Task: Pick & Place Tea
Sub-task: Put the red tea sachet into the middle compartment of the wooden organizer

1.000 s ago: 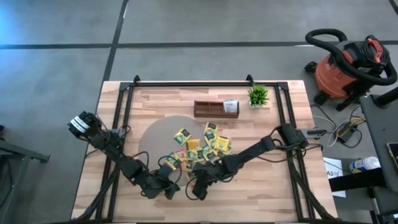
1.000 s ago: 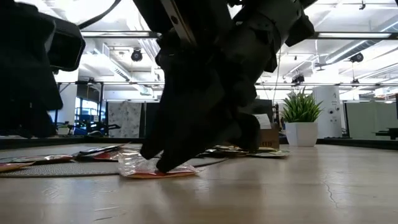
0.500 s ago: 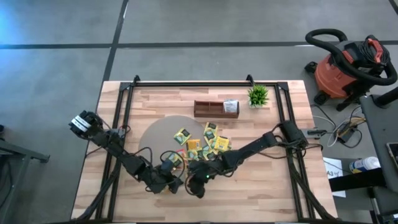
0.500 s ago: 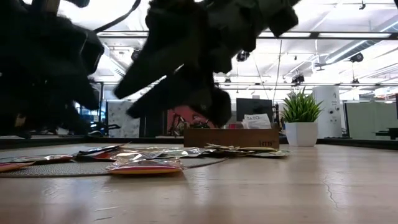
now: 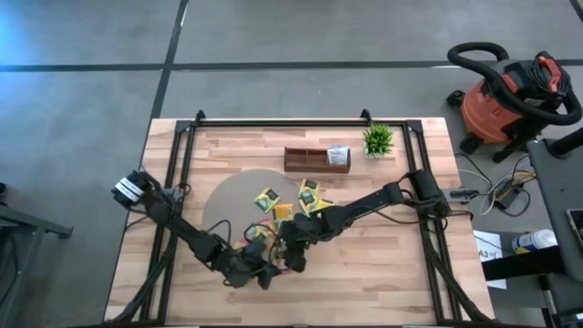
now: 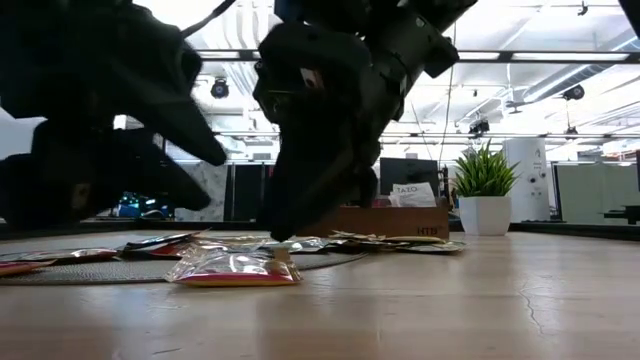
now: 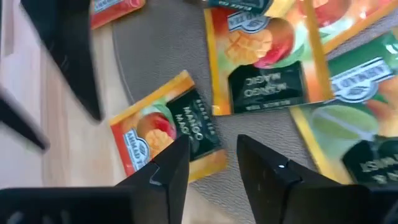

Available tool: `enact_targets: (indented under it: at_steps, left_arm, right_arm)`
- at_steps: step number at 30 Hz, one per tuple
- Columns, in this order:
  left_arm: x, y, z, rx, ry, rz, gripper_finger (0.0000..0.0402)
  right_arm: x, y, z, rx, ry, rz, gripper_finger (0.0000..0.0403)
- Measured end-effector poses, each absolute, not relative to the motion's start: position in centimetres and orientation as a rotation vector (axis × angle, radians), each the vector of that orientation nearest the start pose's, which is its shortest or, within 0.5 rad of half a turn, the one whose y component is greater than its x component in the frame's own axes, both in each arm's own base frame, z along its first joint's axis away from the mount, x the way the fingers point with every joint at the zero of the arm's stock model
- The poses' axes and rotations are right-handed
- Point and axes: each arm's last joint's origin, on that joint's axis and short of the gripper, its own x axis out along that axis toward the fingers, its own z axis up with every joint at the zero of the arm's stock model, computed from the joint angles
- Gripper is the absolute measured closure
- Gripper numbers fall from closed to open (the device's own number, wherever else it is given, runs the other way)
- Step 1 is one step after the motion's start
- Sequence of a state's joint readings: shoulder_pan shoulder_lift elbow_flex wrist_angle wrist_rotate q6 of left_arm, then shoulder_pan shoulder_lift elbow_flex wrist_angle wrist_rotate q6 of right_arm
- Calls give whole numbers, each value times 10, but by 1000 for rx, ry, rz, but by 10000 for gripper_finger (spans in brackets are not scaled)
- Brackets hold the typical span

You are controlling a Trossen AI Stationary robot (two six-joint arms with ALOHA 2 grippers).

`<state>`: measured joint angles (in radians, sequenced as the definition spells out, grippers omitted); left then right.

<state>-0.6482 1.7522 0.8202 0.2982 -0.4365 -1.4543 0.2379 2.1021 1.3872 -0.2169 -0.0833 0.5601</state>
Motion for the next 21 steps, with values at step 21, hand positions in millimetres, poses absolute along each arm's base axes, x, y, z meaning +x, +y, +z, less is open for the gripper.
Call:
enact_targets:
  at_steps: [21]
  left_arm:
    - [302, -211, 113, -969, 664, 242, 281]
  right_arm:
    - [419, 106, 134, 271, 1029, 140, 218]
